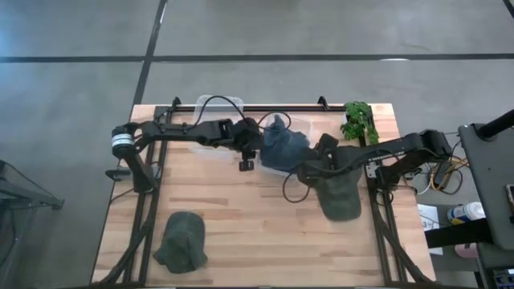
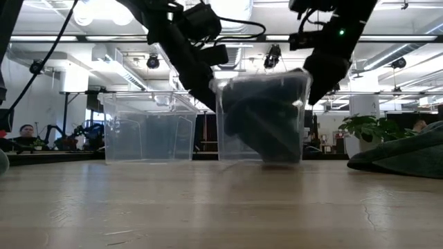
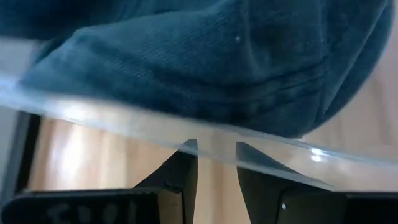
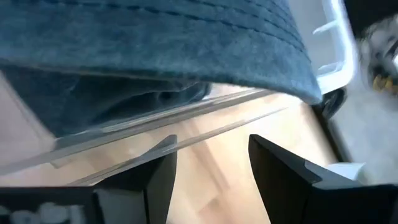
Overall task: Pick & Place hat
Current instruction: Put the blue cap into the right transparent bin
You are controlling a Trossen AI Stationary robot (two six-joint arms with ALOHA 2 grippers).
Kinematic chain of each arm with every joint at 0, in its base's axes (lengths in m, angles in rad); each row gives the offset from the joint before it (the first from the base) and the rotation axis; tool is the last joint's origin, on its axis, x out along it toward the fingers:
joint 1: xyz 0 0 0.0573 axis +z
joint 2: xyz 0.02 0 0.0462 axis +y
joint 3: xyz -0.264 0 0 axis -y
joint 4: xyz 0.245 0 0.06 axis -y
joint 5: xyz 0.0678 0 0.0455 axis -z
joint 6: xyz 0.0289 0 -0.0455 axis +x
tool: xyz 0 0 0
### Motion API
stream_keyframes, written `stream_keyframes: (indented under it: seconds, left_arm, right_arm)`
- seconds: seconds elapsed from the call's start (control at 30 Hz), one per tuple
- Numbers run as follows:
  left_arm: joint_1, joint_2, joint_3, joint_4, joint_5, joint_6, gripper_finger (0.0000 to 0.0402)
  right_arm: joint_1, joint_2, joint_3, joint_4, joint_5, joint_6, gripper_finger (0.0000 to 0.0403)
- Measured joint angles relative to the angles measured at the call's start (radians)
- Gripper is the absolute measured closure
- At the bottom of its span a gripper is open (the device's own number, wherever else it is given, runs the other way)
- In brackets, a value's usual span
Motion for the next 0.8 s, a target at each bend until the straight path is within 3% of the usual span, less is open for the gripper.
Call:
stream_keyframes:
  seconds: [0.43,0.6,0.8]
  left_arm:
    - [-0.03,-0.002,0.006,0.037,0.016,-0.065,0.0296]
    - [-0.028,-0.007,0.006,0.033,-0.009,-0.064,0.0296]
    - [-0.031,-0.006,0.005,0.068,-0.015,-0.065,0.0296]
  right_arm:
    - [-0.039,-0.191,-0.03,-0.183,0.037,-0.185,0.0207]
    - [-0.027,-0.259,0.016,-0.211,0.035,-0.455,0.0207]
    - [-0.047,-0.235,0.066,-0.09,0.012,-0.752,0.0207]
